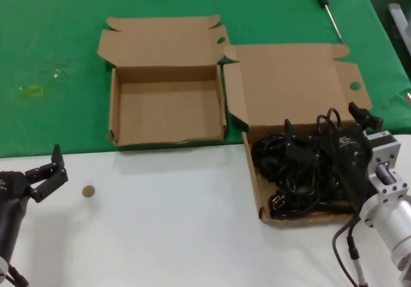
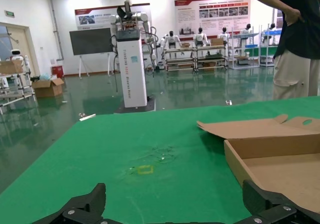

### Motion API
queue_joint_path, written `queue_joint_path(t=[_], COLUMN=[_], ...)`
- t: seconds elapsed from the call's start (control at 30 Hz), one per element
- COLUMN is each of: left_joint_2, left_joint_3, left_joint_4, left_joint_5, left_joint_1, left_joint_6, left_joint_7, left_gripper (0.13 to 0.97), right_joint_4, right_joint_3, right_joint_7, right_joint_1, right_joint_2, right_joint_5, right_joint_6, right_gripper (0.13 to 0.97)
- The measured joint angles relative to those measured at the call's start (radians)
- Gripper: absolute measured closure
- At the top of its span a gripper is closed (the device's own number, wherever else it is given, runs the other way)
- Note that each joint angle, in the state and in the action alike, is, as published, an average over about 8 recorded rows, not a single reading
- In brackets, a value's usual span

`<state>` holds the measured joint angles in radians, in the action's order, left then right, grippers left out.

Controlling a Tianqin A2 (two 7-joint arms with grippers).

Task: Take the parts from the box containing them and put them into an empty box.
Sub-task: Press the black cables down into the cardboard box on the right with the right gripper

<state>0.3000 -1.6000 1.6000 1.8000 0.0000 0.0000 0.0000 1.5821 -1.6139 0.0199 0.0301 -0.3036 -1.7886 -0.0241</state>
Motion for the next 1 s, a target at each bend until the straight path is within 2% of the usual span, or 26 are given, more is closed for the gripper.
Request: queue_joint_path(t=[0.3, 0.6, 0.8, 0.9, 1.0], left_joint_2=[0.0, 0.0, 0.0, 0.0, 0.0], left_joint_3=[0.0, 0.0, 0.0, 0.0, 0.0], left_joint_4=[0.0, 0.0, 0.0, 0.0, 0.0], left_joint_5=[0.0, 0.0, 0.0, 0.0, 0.0], left_joint_1=[0.0, 0.0, 0.0, 0.0, 0.0], left_joint_6=[0.0, 0.0, 0.0, 0.0, 0.0], left_joint_7=[0.0, 0.0, 0.0, 0.0, 0.0], left_gripper=[0.157, 0.255, 0.382, 0.424, 0.508], right_joint_4=[0.0, 0.01, 0.025, 0.029, 0.032], right_joint_3=[-0.006, -0.094, -0.136, -0.165, -0.2], right_joint_7=[-0.001, -0.012, -0.01, -0.015, -0.029], right_joint_1=[0.0, 0.006, 0.018, 0.032, 0.054], right_joint_2=[-0.004, -0.089, -0.183, -0.253, -0.331], right_joint_5=[-0.004, -0.066, -0.07, -0.072, -0.074], right_joint_6=[0.005, 0.066, 0.054, 0.04, 0.023], right_gripper=[0.129, 0.129, 0.129, 0.129, 0.129])
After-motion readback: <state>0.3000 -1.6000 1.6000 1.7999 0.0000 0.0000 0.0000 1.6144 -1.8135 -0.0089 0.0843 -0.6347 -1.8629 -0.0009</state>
